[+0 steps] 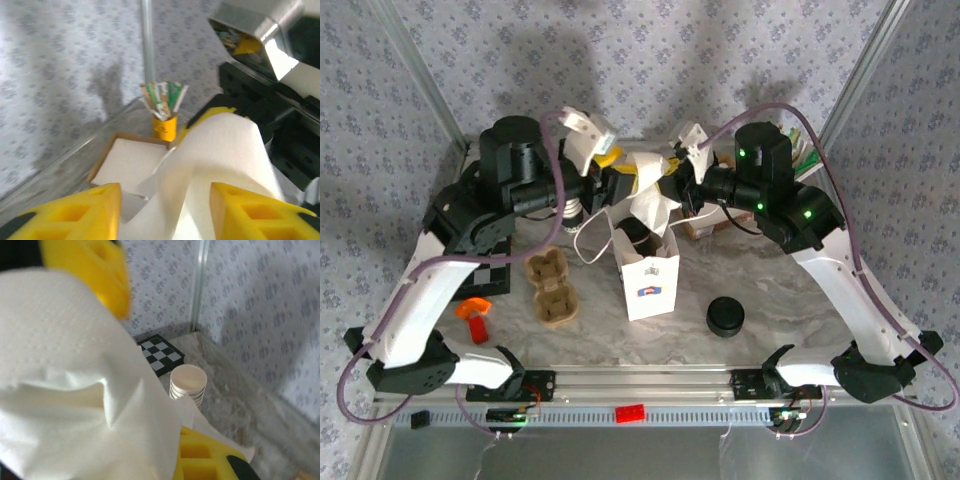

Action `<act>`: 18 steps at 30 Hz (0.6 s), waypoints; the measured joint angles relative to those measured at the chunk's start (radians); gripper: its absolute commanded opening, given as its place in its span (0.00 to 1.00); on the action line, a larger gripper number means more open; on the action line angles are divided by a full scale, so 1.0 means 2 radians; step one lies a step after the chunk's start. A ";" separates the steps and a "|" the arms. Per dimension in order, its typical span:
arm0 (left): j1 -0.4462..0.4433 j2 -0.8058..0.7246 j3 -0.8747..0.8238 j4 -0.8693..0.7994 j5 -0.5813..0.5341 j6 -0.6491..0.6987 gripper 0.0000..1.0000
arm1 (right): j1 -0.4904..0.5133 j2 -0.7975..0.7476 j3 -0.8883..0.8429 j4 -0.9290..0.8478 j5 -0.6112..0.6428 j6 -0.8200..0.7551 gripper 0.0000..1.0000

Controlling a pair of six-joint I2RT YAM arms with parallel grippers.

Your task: Pack the takeout coffee

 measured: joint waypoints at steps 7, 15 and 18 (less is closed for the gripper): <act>0.029 -0.091 -0.066 -0.022 -0.146 -0.094 0.62 | 0.033 0.011 0.007 -0.023 0.082 0.139 0.00; 0.059 -0.122 -0.200 -0.029 -0.165 -0.257 0.58 | 0.066 0.047 0.011 -0.007 0.122 0.250 0.00; 0.068 -0.101 -0.241 -0.016 -0.150 -0.300 0.57 | 0.070 0.050 -0.005 0.012 0.132 0.271 0.00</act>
